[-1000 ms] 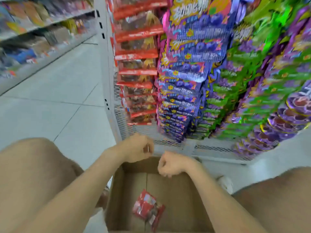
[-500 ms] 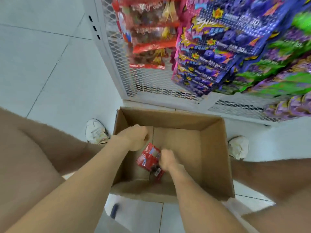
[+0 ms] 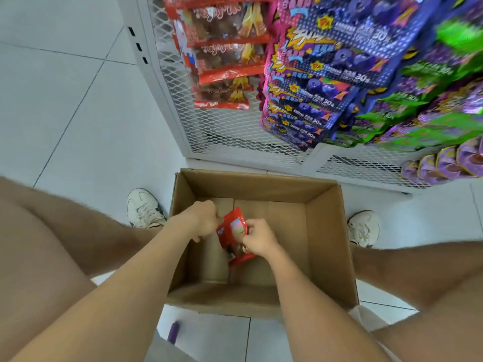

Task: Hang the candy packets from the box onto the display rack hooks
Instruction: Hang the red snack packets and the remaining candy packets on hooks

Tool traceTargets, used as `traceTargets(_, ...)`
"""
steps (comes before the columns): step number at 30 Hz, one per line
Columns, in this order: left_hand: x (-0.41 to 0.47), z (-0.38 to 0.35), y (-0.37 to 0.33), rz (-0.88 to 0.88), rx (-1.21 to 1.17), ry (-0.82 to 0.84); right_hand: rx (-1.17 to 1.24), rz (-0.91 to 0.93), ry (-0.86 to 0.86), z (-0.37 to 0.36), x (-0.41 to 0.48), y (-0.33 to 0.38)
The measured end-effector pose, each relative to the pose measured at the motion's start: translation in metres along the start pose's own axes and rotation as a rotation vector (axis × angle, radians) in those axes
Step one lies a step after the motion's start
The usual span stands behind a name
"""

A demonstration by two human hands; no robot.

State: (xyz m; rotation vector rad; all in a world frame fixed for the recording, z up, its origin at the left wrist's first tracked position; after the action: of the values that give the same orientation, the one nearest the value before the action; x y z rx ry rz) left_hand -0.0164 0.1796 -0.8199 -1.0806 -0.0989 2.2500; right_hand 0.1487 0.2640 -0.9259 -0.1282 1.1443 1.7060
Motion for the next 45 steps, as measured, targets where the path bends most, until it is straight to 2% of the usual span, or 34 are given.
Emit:
traceTargets(3, -0.013, 0.007, -0.016, 0.134, -0.45, 0.008, 0.17, 0.091, -0.156, 0.031, -0.009, 0.04)
traceTargets(6, -0.03, 0.024, -0.043, 0.111, -0.834, -0.035, 0.211, 0.256, -0.229, 0.061, -0.036, 0.086)
traceTargets(9, -0.045, 0.045, -0.056, 0.036, -1.019, -0.236, 0.165, 0.465, -0.181, 0.088, -0.067, 0.121)
traceTargets(11, -0.05, 0.056, -0.052, 0.038, -1.089, -0.309, 0.194, 0.481, -0.207, 0.109, -0.074, 0.132)
traceTargets(14, -0.065, 0.073, -0.048, -0.009, -1.064, -0.298, 0.232, 0.437, -0.427, 0.145, -0.072, 0.137)
traceTargets(15, -0.072, 0.079, -0.049, -0.057, -1.053, -0.292, 0.238, 0.431, -0.452, 0.154, -0.073, 0.14)
traceTargets(19, -0.111, 0.108, -0.065, -0.257, -1.02, -0.303, 0.34, 0.477, -0.31, 0.179, -0.102, 0.161)
traceTargets(25, -0.172, 0.179, -0.098, -0.484, -1.072, -0.484, 0.595, 0.667, -0.37, 0.221, -0.167, 0.223)
traceTargets(28, -0.208, 0.222, -0.12, -0.614, -1.086, -0.544, 0.599, 0.791, -0.478, 0.244, -0.199, 0.271)
traceTargets(30, -0.233, 0.257, -0.138, -0.718, -1.09, -0.671, 0.576, 0.887, -0.614, 0.269, -0.216, 0.309)
traceTargets(35, -0.29, 0.366, -0.187, -0.94, -1.008, -1.201, 0.578, 1.118, -0.97, 0.35, -0.269, 0.421)
traceTargets(37, -0.303, 0.409, -0.206, -1.001, -0.985, -1.335, 0.544, 1.203, -1.107, 0.377, -0.286, 0.465)
traceTargets(40, -0.317, 0.462, -0.234, -1.008, -0.973, -1.397, 0.594, 1.251, -1.167, 0.409, -0.296, 0.524)
traceTargets(45, -0.325, 0.519, -0.264, -0.893, -1.053, -1.441, 0.624, 1.116, -1.184, 0.445, -0.286, 0.594)
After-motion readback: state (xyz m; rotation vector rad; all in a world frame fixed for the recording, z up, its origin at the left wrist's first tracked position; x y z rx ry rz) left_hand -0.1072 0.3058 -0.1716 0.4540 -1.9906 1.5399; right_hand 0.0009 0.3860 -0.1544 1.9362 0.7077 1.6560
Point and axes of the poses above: each hand's wrist, its own x-axis towards the middle knuckle, its own z-axis out of the back of the hand, y = z × x, the point moved 2 cm from there along x, towards the middle knuckle, and after that the axes turned 12 degrees about -y, right-handed, at the moved point
